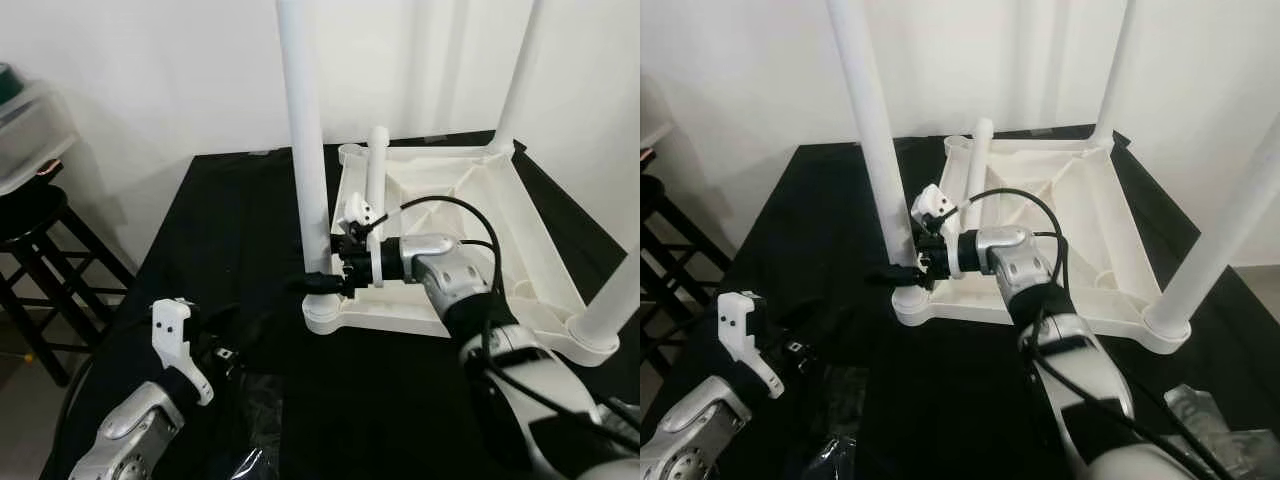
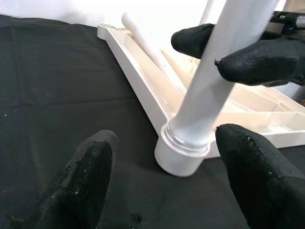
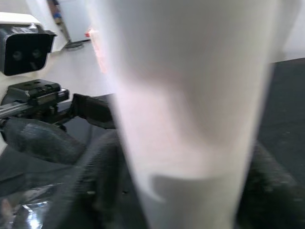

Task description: Building children table

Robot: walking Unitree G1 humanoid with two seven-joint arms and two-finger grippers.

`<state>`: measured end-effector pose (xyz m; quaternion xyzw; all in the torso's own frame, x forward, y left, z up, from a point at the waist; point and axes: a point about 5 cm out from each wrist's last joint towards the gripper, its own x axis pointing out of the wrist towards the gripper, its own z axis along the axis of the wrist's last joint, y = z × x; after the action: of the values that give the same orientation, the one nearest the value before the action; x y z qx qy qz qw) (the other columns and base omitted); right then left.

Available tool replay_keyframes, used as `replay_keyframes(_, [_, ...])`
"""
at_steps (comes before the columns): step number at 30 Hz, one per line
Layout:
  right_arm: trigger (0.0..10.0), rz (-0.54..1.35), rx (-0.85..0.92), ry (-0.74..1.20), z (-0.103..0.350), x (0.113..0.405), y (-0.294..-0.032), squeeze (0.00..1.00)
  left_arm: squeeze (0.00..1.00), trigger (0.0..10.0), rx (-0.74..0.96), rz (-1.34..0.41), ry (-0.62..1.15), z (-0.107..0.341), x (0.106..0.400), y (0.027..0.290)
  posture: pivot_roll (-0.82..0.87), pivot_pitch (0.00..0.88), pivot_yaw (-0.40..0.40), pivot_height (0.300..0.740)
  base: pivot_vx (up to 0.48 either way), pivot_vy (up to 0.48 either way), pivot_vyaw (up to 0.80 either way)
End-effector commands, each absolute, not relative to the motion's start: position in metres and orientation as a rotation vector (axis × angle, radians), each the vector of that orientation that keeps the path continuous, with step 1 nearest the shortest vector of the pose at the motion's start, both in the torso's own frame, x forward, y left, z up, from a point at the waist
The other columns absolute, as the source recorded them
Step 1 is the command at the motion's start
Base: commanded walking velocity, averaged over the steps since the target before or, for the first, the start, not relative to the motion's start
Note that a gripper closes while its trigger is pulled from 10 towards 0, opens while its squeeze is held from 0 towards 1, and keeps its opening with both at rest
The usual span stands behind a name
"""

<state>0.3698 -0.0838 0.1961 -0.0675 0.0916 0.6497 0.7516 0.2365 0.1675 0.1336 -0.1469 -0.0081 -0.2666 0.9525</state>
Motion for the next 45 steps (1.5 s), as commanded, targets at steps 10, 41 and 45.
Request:
replay_keyframes(10, [0.0,1.366,-0.136,0.136,0.189,0.372,-0.091,0.00,0.00,10.0,-0.302,-0.529,-0.029,0.135,0.234,0.168,0.01,0.000,0.040,0.740,0.000,0.000,0.00])
replay_keyframes(41, [10.0,0.609,-0.034,0.148,0.143,0.330,-0.059,1.00,0.00,10.0,-0.281,-0.510,-0.023,0.138,0.242,0.174,-0.03,0.009,0.078,0.740,0.000,0.000,0.00])
replay_keyframes(45, [10.0,0.731,-0.037,0.101,0.155,0.330,-0.058,1.00,0.00,10.0,-0.282,-0.510,-0.024,0.139,0.243,0.174,-0.03,0.016,0.083,0.740,0.000,0.000,0.00])
